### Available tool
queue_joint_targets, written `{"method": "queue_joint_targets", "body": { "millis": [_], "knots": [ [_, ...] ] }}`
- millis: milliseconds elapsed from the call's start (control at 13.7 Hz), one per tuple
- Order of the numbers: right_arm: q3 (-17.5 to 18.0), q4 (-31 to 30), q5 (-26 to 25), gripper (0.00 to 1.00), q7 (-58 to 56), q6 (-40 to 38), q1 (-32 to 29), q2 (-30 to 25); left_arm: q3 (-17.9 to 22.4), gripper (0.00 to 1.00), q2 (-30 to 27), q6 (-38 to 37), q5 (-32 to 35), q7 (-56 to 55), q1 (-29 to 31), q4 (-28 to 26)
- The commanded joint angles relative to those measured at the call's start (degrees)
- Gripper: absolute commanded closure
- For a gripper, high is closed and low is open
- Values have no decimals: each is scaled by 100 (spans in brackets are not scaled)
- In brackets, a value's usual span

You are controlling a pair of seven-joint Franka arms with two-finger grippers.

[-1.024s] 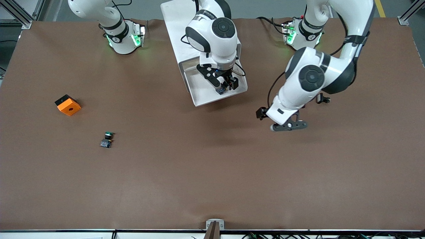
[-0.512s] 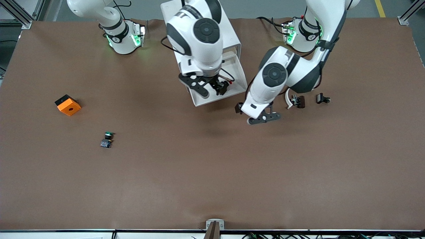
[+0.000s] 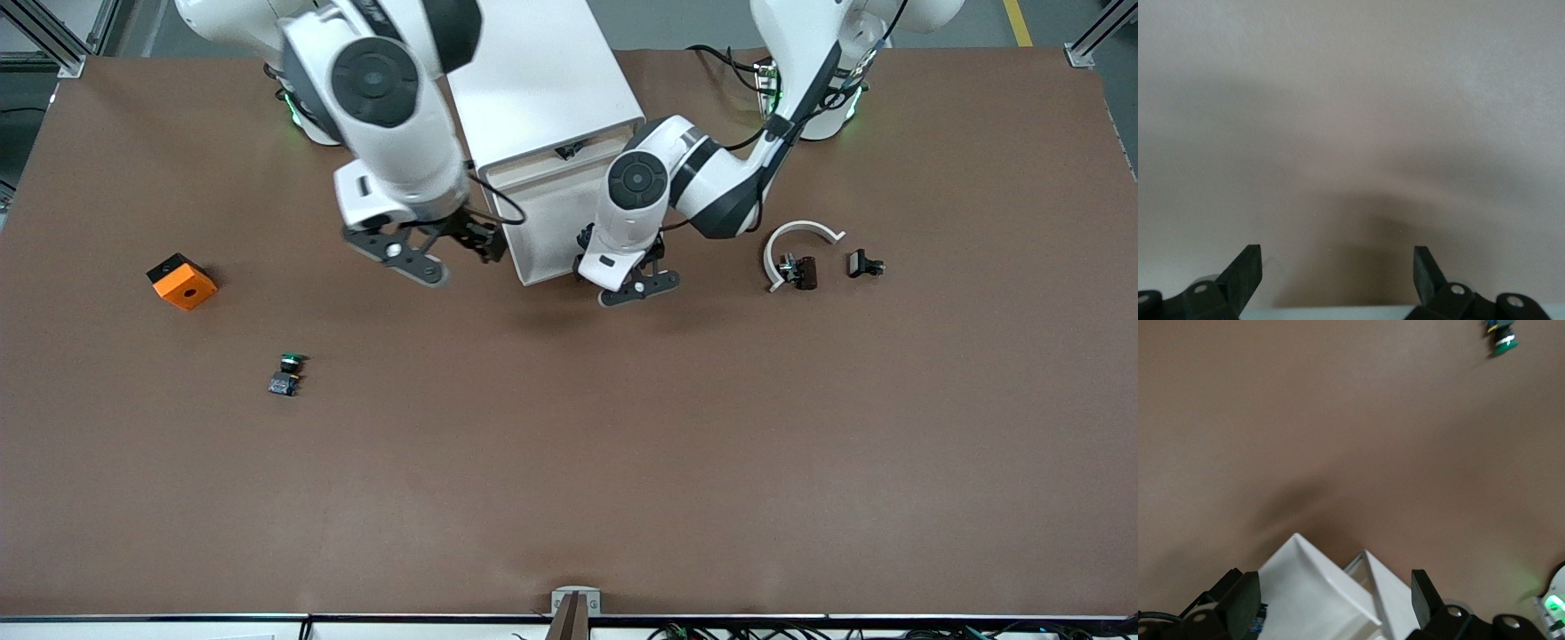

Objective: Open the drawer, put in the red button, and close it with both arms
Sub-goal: 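Push the drawer shut with the left gripper while the right gripper withdraws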

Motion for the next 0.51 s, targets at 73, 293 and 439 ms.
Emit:
{"method": "queue_joint_targets", "body": {
  "millis": [73, 293, 439],
  "knots": [
    [80, -74, 60, 0, -1163, -423, -731, -499, -220, 0, 53, -91, -148, -470, -132, 120],
    [80, -74, 60, 0, -2348, -652, -1328, -728, -484, 0, 193, -100, -569, -664, -220, 111],
    [80, -100, 16, 0, -3175, -714, -1759, -851, -590, 0, 272, -109, -894, -787, -281, 120]
  ]
}}
